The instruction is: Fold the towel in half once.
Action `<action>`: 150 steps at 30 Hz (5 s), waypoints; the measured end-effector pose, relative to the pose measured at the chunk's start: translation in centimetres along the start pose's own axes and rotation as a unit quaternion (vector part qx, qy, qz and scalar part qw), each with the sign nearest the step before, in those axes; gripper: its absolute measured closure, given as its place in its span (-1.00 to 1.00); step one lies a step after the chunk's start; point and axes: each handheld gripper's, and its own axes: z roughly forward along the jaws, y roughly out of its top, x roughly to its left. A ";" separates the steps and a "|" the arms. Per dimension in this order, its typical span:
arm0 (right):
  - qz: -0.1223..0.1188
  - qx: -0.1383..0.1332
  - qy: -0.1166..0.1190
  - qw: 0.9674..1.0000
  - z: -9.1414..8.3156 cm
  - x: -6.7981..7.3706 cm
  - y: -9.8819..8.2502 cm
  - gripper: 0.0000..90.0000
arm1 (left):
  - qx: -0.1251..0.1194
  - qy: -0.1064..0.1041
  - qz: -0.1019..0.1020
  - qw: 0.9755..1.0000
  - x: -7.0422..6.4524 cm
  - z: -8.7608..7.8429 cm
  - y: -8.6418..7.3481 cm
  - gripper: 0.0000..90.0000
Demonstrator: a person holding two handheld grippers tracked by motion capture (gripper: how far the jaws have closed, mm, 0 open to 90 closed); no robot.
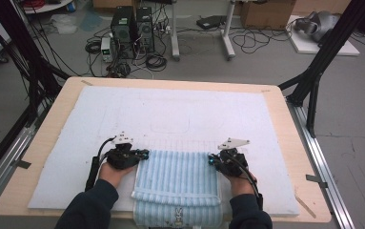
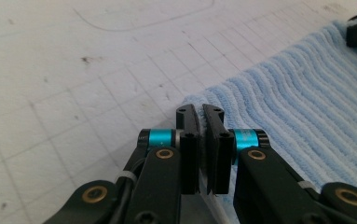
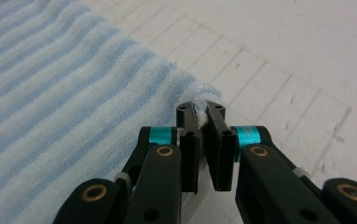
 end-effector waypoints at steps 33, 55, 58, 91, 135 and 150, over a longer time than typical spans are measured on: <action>0.032 -0.015 -0.095 0.995 5.6 -3.9 6.8 0.86 | -0.062 0.038 -0.016 0.997 4.6 3.2 6.4 0.76; 0.030 -0.047 0.052 0.997 0.9 -1.1 2.8 0.16 | -0.023 -0.034 0.005 0.999 0.8 -1.3 1.0 0.30; 0.033 -0.048 0.063 0.996 0.2 -0.7 1.6 0.19 | -0.031 -0.038 0.000 0.999 0.5 -1.9 0.1 0.29; -0.001 -0.049 0.055 0.997 -2.4 1.0 -1.7 0.85 | -0.041 -0.061 0.038 0.997 -2.2 -4.1 -2.3 0.94; -0.028 -0.073 0.057 0.995 -4.9 3.1 -4.3 0.84 | -0.045 -0.077 0.036 0.995 -3.6 -6.1 -4.4 0.90; 0.030 -0.078 0.033 0.996 -6.9 3.1 -6.3 0.39 | -0.062 -0.055 0.006 0.997 -3.8 -7.6 -5.5 0.26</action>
